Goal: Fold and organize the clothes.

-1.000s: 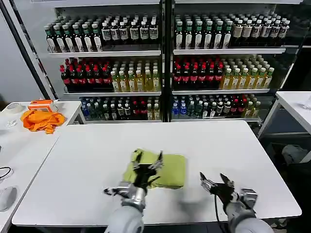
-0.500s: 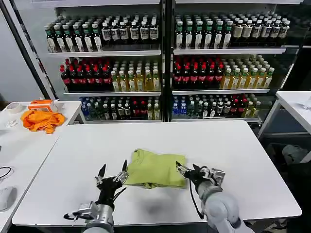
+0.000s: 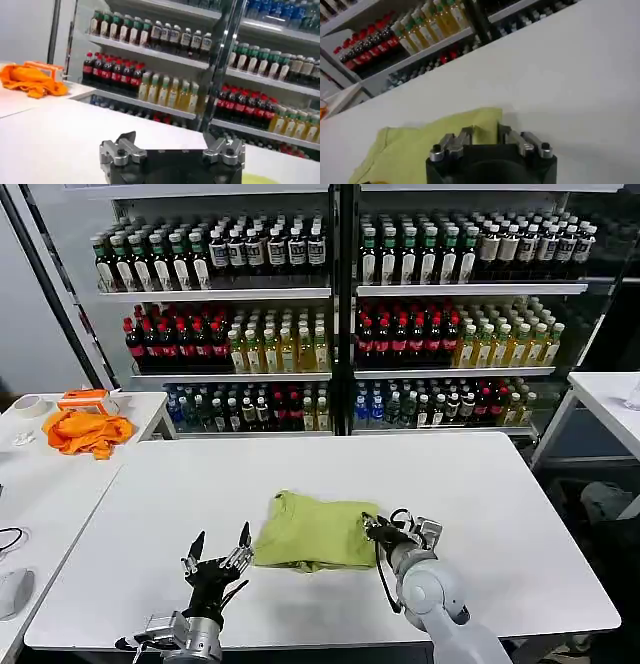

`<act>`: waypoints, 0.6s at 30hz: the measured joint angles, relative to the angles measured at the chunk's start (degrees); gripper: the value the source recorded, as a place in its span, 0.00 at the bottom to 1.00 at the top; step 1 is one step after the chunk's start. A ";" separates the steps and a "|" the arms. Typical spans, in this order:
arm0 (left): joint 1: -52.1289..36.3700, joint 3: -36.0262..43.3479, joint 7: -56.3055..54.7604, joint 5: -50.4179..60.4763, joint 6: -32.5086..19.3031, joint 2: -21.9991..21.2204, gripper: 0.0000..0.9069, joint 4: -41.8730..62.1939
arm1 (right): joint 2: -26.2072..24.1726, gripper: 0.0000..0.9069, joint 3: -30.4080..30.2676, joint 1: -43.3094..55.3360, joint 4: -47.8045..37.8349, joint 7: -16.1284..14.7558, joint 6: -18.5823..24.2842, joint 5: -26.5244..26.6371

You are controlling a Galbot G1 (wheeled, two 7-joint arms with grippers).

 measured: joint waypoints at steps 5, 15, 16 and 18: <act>0.39 -0.51 0.01 -0.20 -0.07 0.27 1.00 -0.10 | 0.05 0.00 -0.19 1.69 -1.99 -0.02 0.20 0.00; 0.74 -0.94 0.03 -0.51 -0.12 0.74 1.00 -0.34 | -1.15 0.00 -0.50 5.81 -6.23 -1.41 0.12 -2.25; 0.75 -0.93 0.04 -0.51 -0.13 0.76 1.00 -0.35 | -1.38 0.00 -0.51 6.20 -6.65 -1.65 0.12 -2.67; 0.78 -0.86 0.06 -0.51 -0.14 0.76 1.00 -0.37 | -1.92 0.00 -0.44 7.11 -7.57 -2.18 -0.02 -3.58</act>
